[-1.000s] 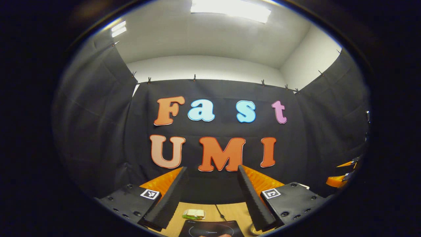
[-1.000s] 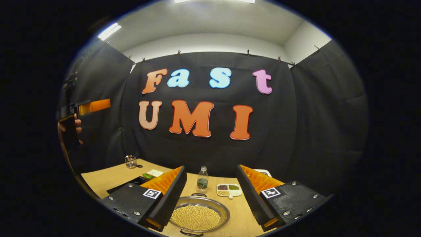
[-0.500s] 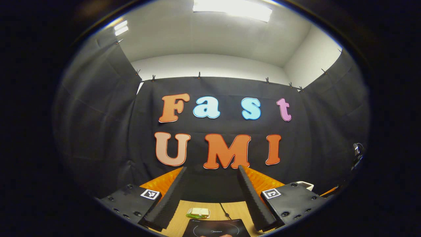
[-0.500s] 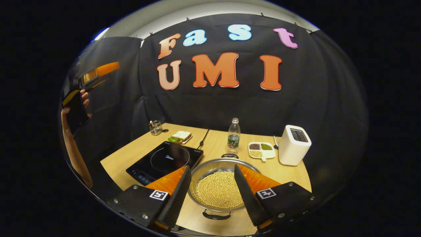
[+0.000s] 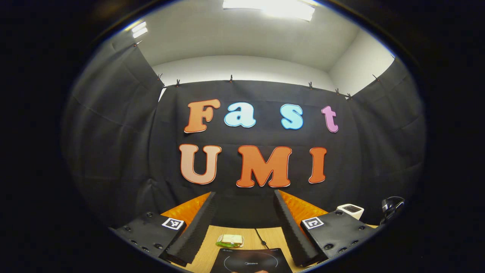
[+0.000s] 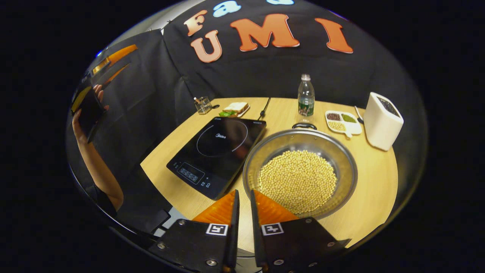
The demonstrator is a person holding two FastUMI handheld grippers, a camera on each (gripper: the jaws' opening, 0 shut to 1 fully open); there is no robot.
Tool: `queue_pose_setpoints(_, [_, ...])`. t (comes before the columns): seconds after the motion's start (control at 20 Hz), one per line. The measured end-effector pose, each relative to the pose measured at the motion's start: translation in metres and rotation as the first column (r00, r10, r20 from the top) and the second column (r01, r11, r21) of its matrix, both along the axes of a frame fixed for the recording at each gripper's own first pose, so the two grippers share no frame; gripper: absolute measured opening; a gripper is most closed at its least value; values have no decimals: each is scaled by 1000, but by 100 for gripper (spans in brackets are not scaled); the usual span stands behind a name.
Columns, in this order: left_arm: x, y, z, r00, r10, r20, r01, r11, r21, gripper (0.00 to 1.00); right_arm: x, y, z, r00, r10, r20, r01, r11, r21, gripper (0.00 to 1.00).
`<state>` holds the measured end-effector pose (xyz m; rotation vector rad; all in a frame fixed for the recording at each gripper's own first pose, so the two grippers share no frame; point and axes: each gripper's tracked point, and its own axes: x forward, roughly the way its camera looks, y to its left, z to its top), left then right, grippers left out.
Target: First push the handle of the pot to place it horizontally, then grasp the pot with both hands and set it on the induction cooktop.
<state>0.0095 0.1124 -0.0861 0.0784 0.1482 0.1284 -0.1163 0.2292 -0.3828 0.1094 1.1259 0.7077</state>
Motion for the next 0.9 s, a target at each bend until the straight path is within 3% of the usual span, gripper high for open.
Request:
queue_pose_setpoints(0.2, [4, -5, -2, 1000, -7, 2, 7, 1000, -14, 97, -29, 7, -30, 980, 30, -195, -29, 1000, 7, 1])
queue_pose_setpoints(0.7, [4, -11, -19, 1000, -19, -13, 19, 998, -54, 96, -53, 8, -71, 925, 21, -378, -38, 999, -39, 0])
queue_pose_setpoints(0.9, [12, -17, -32, 999, -34, -42, 32, 998, -52, 98, -53, 2, -72, 924, -7, -383, -10, 999, -44, 0])
